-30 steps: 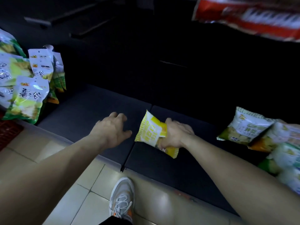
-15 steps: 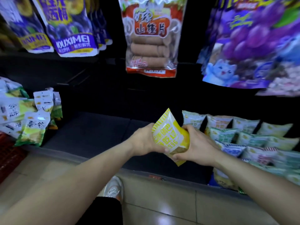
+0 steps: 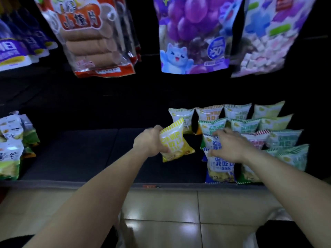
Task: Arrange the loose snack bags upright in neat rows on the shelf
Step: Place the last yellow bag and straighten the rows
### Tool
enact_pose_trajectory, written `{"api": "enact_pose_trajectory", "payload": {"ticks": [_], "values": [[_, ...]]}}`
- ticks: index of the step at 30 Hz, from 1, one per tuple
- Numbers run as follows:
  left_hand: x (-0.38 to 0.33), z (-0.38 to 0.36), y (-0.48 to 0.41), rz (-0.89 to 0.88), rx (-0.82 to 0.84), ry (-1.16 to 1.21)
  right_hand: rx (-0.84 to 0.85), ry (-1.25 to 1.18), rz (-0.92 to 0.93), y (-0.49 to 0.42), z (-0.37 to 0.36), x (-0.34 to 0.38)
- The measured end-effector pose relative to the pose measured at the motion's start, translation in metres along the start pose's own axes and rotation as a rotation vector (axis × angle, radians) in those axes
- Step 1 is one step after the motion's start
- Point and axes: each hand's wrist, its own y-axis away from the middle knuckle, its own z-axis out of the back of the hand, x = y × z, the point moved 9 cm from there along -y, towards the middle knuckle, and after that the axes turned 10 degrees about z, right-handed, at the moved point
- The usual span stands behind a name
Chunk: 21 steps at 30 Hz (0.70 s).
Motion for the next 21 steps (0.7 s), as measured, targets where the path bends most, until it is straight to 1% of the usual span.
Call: {"api": "enact_pose_trajectory", "payload": {"ticks": [3,6,11,15,17,21], "values": [[-0.011,-0.021,-0.032,0.021,0.031,-0.089,0.027,-0.028,-0.038,-0.010,-0.003,-0.020],[-0.022,-0.043,-0.062,0.019,0.060,-0.161,0.041,-0.032,-0.042,-0.022,-0.003,-0.024],[-0.040,-0.081,-0.111,-0.067,0.132,-0.260,0.057,-0.016,-0.059,-0.038,-0.011,-0.028],[-0.051,-0.103,-0.144,-0.129,0.145,-0.341,0.101,-0.041,-0.104,-0.041,-0.021,-0.045],[-0.057,-0.109,-0.156,-0.155,0.135,-0.358,0.124,-0.041,-0.124,-0.042,-0.026,-0.052],[-0.064,-0.115,-0.170,-0.172,0.135,-0.318,0.149,-0.025,-0.148,-0.040,-0.033,-0.060]]}}
